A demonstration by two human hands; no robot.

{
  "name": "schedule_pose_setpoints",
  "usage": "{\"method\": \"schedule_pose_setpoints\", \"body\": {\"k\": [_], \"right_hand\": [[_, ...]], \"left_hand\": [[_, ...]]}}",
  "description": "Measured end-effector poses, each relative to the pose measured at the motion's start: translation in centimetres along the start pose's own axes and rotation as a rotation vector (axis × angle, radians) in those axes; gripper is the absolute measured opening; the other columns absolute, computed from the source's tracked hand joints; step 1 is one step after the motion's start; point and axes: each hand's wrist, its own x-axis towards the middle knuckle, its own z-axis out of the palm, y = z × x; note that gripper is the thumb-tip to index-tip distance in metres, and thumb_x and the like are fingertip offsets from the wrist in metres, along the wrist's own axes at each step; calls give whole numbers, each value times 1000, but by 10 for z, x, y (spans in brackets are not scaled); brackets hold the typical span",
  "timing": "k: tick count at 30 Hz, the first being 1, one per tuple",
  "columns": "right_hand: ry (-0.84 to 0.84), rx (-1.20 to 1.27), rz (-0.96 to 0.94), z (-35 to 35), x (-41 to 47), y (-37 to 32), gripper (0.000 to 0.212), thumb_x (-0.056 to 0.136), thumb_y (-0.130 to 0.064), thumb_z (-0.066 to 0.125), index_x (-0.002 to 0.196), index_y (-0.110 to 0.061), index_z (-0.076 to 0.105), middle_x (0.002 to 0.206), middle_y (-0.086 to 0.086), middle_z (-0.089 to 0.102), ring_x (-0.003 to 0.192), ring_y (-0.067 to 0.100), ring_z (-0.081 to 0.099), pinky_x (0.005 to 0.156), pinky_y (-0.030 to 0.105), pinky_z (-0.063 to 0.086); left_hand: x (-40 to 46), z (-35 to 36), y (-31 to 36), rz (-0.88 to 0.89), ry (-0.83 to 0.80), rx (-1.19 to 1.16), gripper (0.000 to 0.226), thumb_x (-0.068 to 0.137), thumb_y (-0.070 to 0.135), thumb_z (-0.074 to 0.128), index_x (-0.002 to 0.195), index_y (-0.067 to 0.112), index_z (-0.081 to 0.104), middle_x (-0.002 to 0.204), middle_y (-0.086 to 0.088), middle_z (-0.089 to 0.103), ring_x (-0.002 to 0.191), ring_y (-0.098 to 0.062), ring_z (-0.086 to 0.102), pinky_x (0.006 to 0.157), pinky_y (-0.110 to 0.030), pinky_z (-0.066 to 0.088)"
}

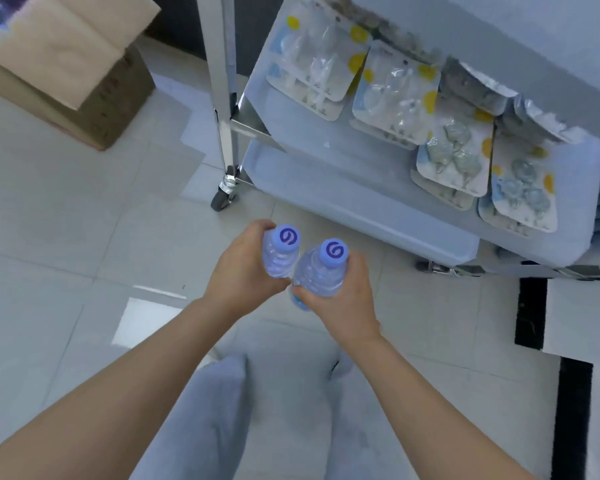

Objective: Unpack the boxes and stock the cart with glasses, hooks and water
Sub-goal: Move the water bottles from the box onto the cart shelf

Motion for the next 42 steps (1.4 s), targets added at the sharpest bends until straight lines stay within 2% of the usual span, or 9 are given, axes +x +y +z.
{"method": "schedule_pose_setpoints", "body": {"k": [3,7,12,19,24,33,38,40,42], "right_hand": [[-69,-33,-44,1,35,39,60,55,-30,85,104,-23,52,105,2,55,94,14,57,76,21,47],[-108,-38,-150,-1,75,82,63,58,-22,86,94,-44,39,109,-1,52,97,13,55,80,21,45],[-35,-12,-295,5,125,120,52,58,-3,83,69,-34,43,68,-13,52,62,-12,51,58,9,41],[141,44,-384,11,182,149,49,63,-5,82,68,-37,45,66,-35,56,59,-16,51,54,1,38],[217,74,-432,-5,202,152,47,64,-16,85,79,-37,45,73,-33,56,71,-20,53,60,0,38],[358,140,-553,1,230,167,49,66,-16,84,86,-44,50,84,-28,60,78,-8,60,68,10,46],[321,87,-569,0,236,176,67,59,-19,85,112,-22,44,108,5,55,95,19,61,81,41,54],[263,52,-526,0,234,184,81,61,-18,85,124,-26,35,119,3,53,103,14,60,86,34,53],[210,3,-391,8,229,196,92,65,-16,85,133,-29,24,118,-9,52,99,-2,58,79,12,49]], "left_hand": [[26,32,-22,-21,21,37,66,64,17,81,119,23,45,101,13,55,92,-16,55,75,-27,43],[63,73,-42,7,78,59,69,63,21,81,123,21,46,109,6,59,98,-22,57,79,-32,46],[121,110,-59,116,156,125,73,60,31,83,121,18,46,98,3,57,88,-23,53,70,-30,42],[189,125,-53,302,279,112,71,62,34,82,121,17,46,94,4,56,85,-23,53,69,-31,43],[212,132,-40,420,380,95,70,61,33,81,120,19,46,81,10,49,81,-20,49,67,-28,37],[250,159,-48,465,386,9,69,67,41,75,125,28,41,100,14,51,87,-19,50,75,-28,37],[244,176,-73,486,336,-124,66,70,32,77,125,21,41,112,7,55,95,-18,53,75,-28,38],[243,188,-90,386,333,-110,66,70,33,77,124,15,43,113,-2,57,99,-25,56,75,-32,42],[246,199,-101,302,351,-47,62,72,36,76,122,14,45,112,-7,56,102,-28,55,76,-35,44]]}}
